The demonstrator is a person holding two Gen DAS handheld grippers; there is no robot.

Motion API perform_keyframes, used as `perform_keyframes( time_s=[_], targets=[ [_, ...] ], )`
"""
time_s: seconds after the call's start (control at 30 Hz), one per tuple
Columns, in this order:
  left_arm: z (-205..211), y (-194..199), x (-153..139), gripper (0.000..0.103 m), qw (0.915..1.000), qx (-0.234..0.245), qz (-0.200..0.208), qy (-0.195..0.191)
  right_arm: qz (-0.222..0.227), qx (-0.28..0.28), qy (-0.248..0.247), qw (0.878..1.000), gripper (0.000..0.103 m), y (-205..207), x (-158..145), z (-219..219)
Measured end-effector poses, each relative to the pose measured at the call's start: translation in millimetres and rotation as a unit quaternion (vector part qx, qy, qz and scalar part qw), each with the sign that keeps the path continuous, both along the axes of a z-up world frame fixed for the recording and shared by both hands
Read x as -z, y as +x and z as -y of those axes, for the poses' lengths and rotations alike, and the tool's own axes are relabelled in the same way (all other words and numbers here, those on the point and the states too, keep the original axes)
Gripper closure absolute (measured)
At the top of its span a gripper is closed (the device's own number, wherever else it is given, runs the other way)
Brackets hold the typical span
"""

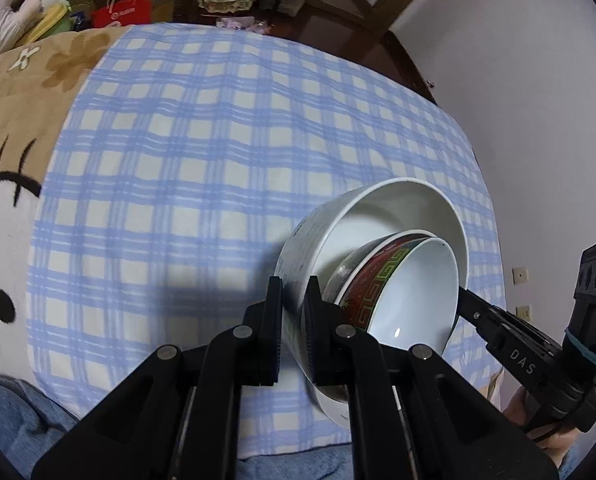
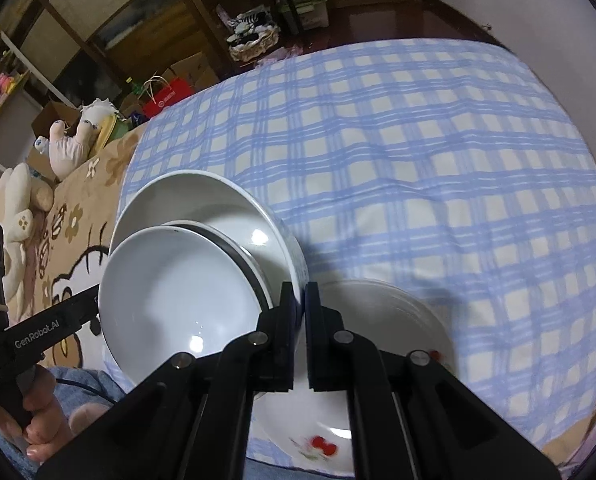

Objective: Organize plates and bowls
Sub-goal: 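Carry the nested bowls over the cherry plate stack and lower them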

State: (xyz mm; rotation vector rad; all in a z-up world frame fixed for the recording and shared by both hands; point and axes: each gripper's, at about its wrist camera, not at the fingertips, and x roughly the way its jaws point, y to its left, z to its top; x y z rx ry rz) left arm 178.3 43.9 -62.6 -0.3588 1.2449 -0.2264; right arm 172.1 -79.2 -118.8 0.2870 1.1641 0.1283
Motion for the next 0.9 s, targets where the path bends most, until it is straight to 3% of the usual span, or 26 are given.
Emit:
perform_keyframes(
  time_s=[0.4, 0.5, 0.9],
  targets=[
    [58, -38, 23, 0.096, 0.9984, 0.047, -0.023, 0.021, -0.010, 0.030, -0.034, 0.999, 0.096, -51, 11, 40],
    [63, -40, 33, 0.096, 0.9978, 0.052, -0.039, 0.012, -0.014, 0.039, -0.032, 0.999, 0.096, -58, 18, 46],
    [92, -40, 55, 0.096, 0.9942, 0.087, -0.050, 0.037, -0.031, 0.078, -0.015, 0.996, 0.096, -73, 46, 71]
  ],
)
